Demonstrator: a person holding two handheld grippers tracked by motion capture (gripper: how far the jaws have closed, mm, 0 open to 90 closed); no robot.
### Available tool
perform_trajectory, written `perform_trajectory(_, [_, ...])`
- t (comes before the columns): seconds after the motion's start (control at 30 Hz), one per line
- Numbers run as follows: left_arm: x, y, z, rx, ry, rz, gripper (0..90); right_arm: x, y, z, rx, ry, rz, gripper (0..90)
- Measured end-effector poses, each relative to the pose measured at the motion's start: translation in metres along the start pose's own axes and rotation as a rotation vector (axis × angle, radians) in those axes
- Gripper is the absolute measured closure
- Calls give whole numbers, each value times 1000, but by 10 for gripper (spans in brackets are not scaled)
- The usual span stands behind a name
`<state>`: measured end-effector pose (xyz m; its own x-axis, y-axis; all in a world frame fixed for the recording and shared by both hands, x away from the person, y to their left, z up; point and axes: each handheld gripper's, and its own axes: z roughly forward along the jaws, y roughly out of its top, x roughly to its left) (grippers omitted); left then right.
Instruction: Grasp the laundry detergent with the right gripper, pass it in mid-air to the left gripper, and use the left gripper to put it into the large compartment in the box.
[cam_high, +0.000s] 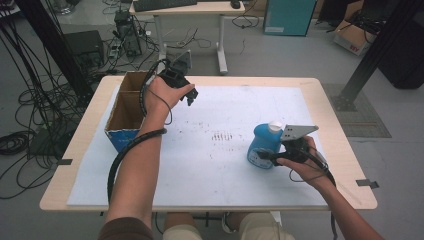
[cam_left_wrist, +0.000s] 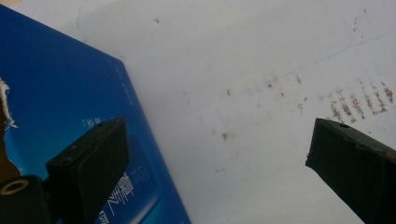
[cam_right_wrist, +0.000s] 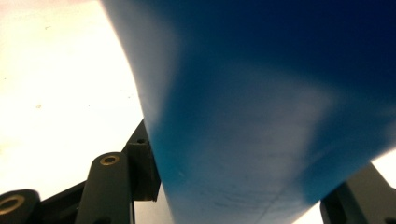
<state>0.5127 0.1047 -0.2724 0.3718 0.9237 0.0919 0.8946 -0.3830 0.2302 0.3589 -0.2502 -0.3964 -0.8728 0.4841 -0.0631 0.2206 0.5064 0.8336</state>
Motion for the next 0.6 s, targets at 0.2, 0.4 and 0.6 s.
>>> perform_trajectory(0.2, [2,-1,-2,-2,4,-2,61,0,0,0,-2,0,-2,424])
perform_trajectory(0.4, [1,-1,-5,1,-1,-5,61,0,0,0,-3,0,5,427])
perform_trajectory(0.6, [1,-1,-7,-12,7,-8,61,0,0,0,1,2,5,429])
